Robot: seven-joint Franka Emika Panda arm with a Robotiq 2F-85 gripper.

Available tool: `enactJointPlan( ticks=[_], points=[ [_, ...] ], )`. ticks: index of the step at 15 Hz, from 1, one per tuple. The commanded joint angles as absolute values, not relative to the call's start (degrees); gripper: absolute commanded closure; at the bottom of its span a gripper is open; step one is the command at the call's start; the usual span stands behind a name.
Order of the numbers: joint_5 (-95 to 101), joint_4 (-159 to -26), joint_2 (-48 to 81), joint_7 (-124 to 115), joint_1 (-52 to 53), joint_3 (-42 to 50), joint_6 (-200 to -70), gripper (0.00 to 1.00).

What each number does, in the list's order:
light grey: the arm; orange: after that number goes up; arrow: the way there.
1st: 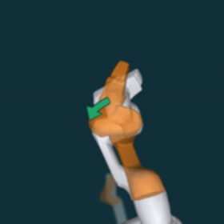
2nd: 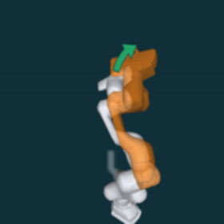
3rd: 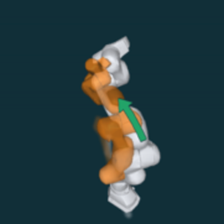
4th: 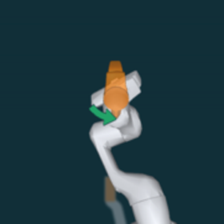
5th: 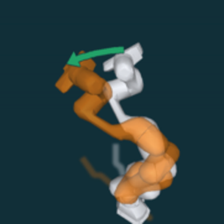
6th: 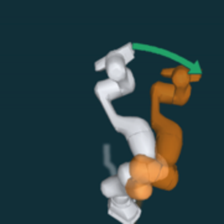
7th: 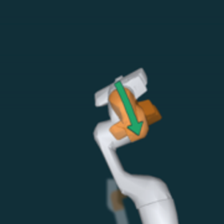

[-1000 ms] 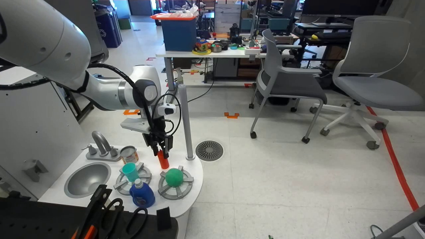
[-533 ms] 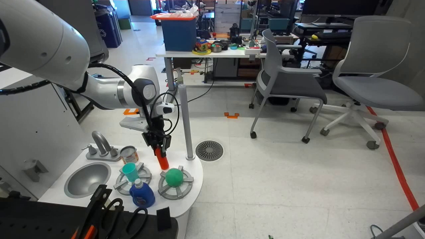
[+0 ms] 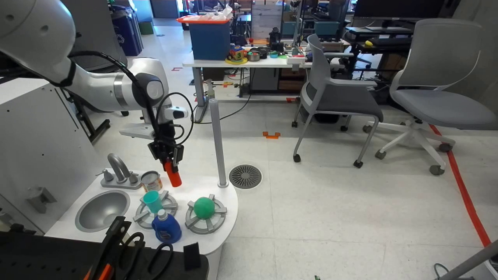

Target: Put the red sauce bottle inside the light blue cup

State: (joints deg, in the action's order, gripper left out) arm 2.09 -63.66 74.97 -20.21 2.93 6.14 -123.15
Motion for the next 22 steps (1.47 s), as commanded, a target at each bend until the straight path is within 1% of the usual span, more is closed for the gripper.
enactJointPlan(
  ticks=[1, 9, 11, 22],
  points=[
    [2.99, -77.64, 65.87, -20.84, 5.43, 6.51, -128.40, 0.87],
    [3.55, -99.69, 53.15, -19.85, 9.81, 6.67, -138.14, 0.87],
    [3.73, -102.73, 51.95, -20.43, 10.51, 7.00, -138.98, 0.87],
    [7.86, -104.99, 53.07, -20.94, 13.49, 9.85, -145.15, 0.87]
  ],
)
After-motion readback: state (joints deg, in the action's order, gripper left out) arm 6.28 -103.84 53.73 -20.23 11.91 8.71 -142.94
